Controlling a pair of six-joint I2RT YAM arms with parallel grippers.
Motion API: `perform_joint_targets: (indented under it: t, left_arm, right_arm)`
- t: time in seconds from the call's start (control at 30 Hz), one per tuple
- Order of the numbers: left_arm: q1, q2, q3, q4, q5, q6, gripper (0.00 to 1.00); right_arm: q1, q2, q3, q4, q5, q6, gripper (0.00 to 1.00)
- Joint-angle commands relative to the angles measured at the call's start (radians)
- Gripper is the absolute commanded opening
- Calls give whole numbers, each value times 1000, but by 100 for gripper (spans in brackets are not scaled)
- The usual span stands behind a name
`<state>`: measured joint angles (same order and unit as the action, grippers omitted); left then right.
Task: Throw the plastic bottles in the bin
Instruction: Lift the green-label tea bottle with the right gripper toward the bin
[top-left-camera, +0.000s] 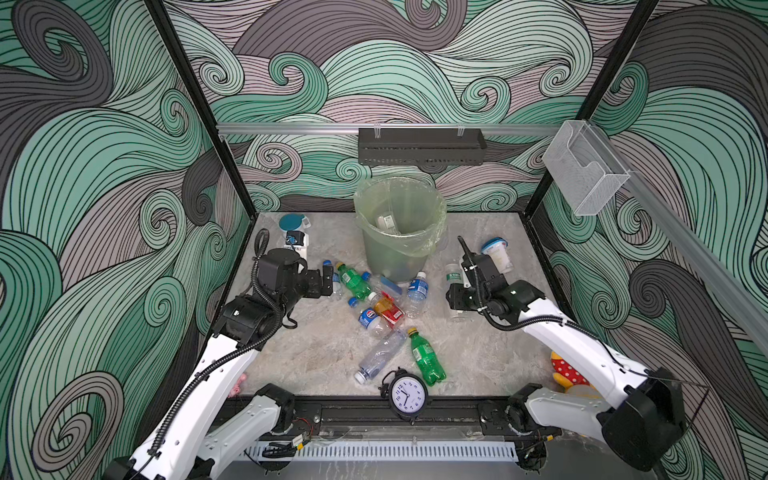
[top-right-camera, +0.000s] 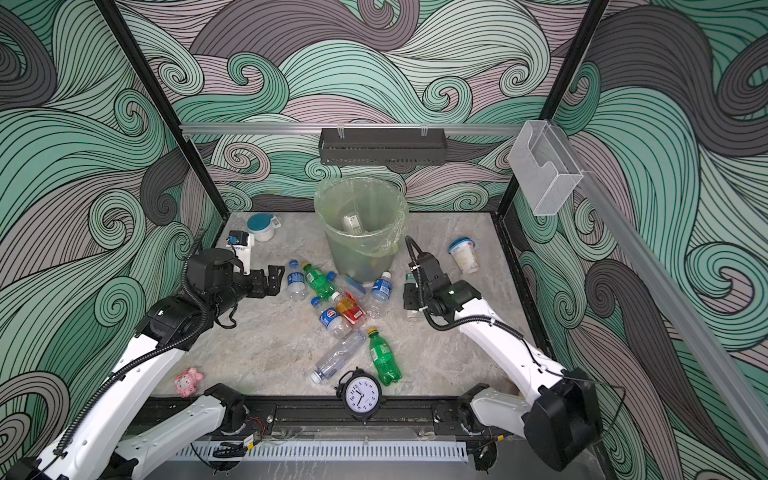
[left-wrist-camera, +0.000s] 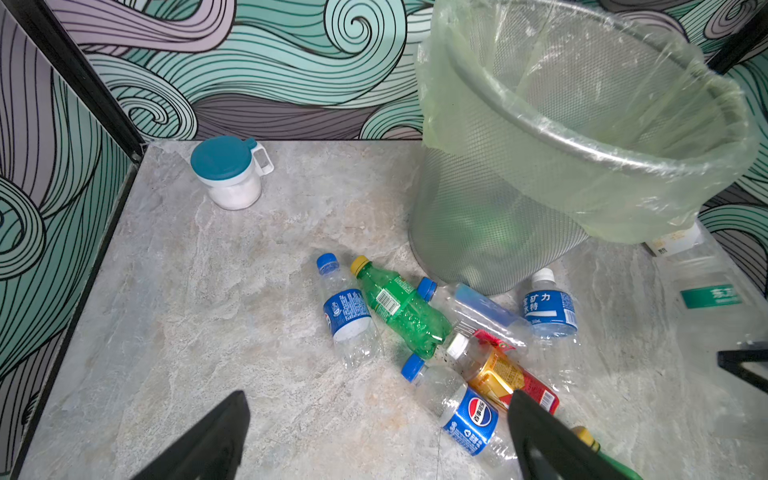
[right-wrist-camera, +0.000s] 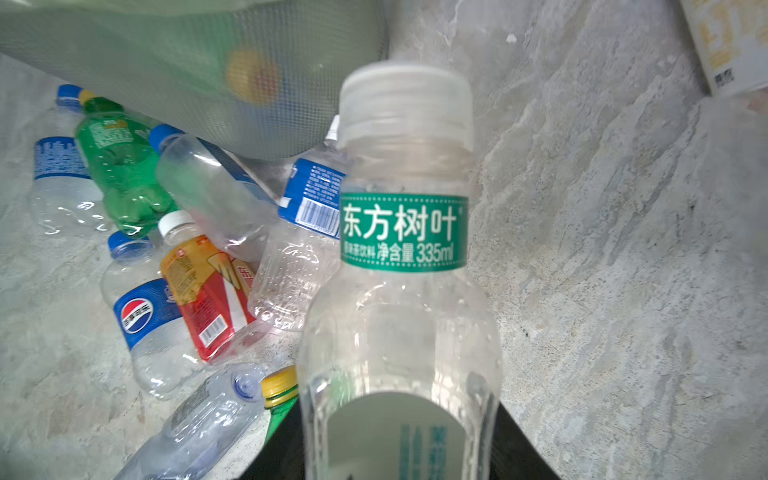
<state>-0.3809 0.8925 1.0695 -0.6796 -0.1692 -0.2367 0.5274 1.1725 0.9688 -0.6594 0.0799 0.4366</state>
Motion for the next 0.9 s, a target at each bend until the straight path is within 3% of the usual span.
perform_joint_targets:
  t: [0.0,0.47,0.87]
  left_arm:
    - [6,-10,-6,-13,-9,-21,99]
    - [6,-33,-31,-28,-33,-72,99]
    - [6,-26,-41,-26,-43,-94,99]
  right_arm:
    - [-10,-77,50,-27,27,-77,46]
    - [-10,-338,75,6,3,-164,47]
    - [-11,-461,-2,81,9,-233,46]
